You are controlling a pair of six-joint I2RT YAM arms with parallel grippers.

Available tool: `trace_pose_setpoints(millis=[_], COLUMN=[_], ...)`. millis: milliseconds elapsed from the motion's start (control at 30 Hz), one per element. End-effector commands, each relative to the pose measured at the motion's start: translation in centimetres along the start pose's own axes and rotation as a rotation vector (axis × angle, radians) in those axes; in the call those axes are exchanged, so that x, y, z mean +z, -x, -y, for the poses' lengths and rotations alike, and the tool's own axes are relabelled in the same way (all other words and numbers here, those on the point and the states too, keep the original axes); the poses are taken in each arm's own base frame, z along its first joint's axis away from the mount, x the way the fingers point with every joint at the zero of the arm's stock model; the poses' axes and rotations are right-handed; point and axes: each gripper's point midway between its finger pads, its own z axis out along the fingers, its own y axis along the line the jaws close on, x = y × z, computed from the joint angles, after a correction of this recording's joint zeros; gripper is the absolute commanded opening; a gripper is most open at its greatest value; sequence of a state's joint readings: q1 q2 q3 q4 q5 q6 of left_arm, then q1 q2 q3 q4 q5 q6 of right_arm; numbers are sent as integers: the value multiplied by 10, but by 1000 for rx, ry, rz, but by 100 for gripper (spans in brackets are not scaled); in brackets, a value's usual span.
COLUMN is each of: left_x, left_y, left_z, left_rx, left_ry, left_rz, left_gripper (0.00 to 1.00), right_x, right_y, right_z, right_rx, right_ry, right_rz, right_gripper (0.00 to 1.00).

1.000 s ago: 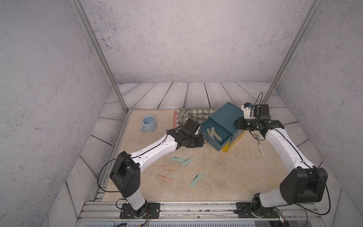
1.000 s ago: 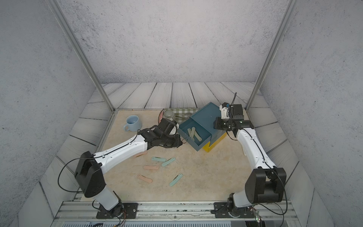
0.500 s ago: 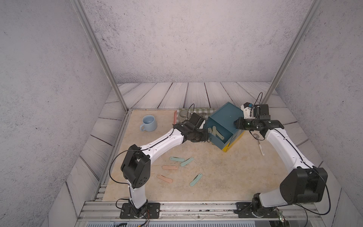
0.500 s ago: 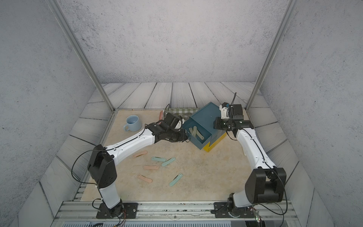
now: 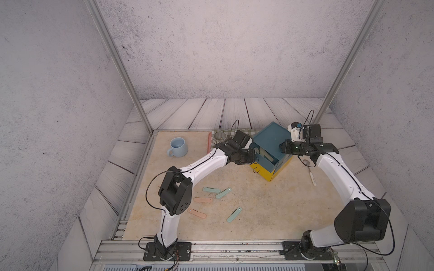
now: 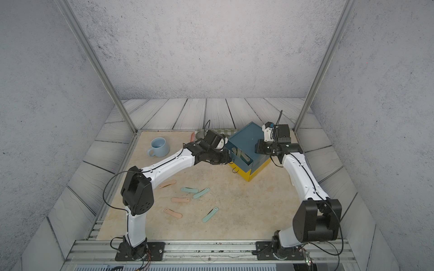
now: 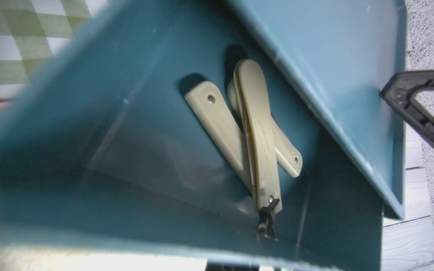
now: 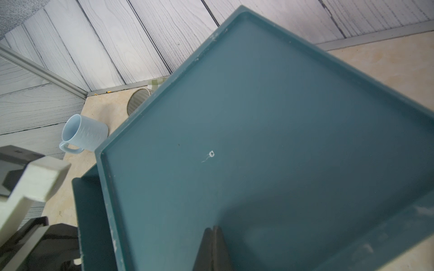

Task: Place the fruit knives into the drawer by color
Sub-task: Close the drawer in the storage box.

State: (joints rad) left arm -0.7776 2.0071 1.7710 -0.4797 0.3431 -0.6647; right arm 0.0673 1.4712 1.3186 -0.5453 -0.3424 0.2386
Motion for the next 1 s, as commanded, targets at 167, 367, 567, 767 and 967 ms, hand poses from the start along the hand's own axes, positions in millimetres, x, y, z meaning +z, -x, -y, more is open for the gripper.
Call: trace_pose_setpoints(millis=[167,367,567,767,967], left_x=[15,23,25,26,13], left_y=[21,29,35,36,30], left_z=[9,13,14,15,10], left_rx=[28,29,25,12,9], left_ry=[-43,-65,-78,-96,-105], left_rz=[38,51,79,102,153], left_gripper=[0,0,0,0,1], right_x=[21,21,22,22,25], right_y=[-114,-116,-117,-119,-120], right_z=[43,45,45,45,45], right_rx=[137,137,138,139,147], right_ry=[-161,-168,-167,-167,-161], right_rz=[-416,-424,-431,-434,-436], right_gripper=[0,0,0,0,0])
